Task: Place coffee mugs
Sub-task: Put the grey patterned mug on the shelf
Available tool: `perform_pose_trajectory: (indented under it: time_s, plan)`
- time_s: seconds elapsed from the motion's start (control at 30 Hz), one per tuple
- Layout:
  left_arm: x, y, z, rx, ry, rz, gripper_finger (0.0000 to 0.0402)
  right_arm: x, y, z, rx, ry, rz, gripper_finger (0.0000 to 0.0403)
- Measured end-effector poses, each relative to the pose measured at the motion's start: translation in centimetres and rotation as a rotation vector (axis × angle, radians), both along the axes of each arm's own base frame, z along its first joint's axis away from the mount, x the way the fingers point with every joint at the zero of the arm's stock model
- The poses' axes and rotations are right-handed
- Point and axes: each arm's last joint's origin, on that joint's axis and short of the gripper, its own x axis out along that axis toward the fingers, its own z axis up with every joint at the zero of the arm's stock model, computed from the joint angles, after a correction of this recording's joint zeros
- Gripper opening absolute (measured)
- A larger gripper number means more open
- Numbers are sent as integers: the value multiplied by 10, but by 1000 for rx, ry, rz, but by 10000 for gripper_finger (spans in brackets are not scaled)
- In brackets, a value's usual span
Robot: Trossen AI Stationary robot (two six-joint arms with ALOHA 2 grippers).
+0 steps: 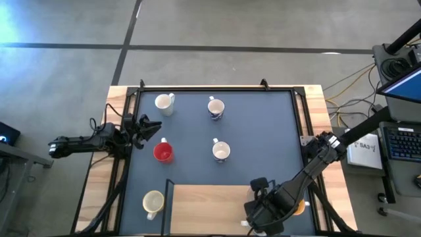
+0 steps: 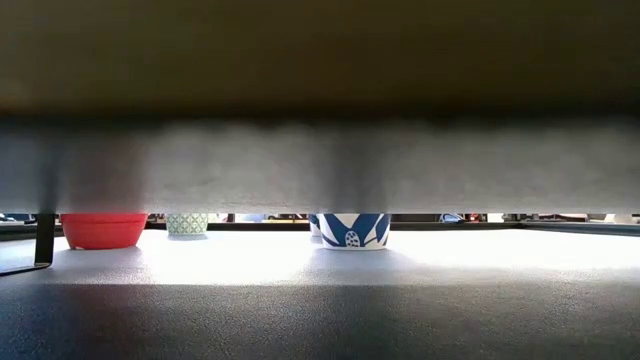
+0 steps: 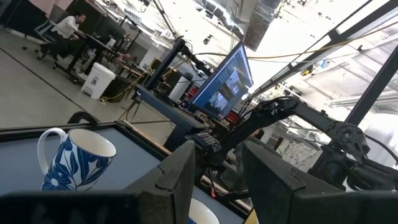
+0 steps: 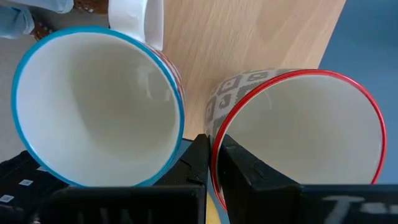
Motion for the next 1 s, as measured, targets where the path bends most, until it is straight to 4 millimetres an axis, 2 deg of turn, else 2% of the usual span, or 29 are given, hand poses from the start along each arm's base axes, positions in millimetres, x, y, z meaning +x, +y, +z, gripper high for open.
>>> perform_pose_trajectory:
  time_s: [0.13, 0.37, 0.53, 1.0]
  plan:
    - [0, 0, 0, 0, 0, 0, 116, 0, 0, 0, 5, 4, 7, 18]
    - [0, 0, 0, 0, 0, 0, 116, 0, 0, 0, 3, 4, 15, 61]
    - [0, 0, 0, 0, 0, 0, 116, -1, -1, 1, -1, 9, 16, 78]
    - [0, 0, 0, 0, 1, 0, 116, -5, -3, 6, 19, 25, 21, 68]
